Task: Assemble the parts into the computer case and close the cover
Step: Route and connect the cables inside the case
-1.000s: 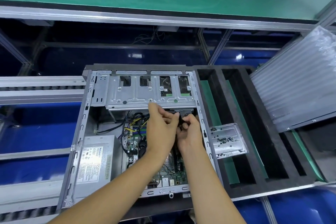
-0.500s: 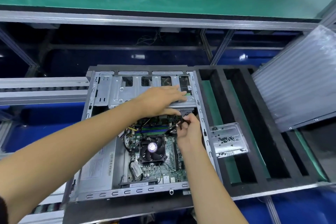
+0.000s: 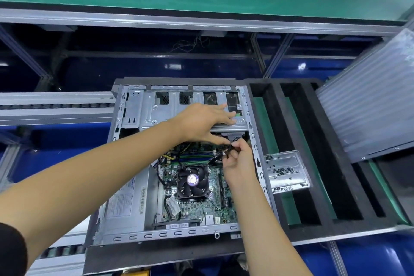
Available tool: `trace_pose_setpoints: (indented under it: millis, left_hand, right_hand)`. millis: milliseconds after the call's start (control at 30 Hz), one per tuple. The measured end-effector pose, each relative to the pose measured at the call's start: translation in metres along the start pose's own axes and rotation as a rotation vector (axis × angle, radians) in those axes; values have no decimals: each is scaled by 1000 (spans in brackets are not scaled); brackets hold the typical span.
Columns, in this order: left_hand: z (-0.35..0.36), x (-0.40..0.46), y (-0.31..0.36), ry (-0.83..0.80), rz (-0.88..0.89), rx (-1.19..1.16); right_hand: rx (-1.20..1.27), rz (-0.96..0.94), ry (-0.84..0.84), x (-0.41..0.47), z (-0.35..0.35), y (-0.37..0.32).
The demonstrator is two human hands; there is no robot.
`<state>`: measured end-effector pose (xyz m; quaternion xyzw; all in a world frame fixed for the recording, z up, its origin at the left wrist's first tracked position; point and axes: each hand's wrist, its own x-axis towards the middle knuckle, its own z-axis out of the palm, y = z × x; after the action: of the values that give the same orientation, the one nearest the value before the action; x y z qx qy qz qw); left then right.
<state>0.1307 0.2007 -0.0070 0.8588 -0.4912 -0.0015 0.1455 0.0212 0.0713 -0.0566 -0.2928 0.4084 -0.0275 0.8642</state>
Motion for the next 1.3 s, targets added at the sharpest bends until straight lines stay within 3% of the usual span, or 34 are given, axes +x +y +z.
trace_pose_setpoints:
  millis: [667,1067,1300]
  left_hand:
    - [12,2,-8,46,-22,-90]
    - [12,-1,-10,37,-29,-115]
    - [11,0,-10,63,-29,-124]
  right_hand:
    - [-70,-61,96,-10,9,0]
    - [-464,-256,127,-17,11,5]
    - [-428,-284,143,-9,10,10]
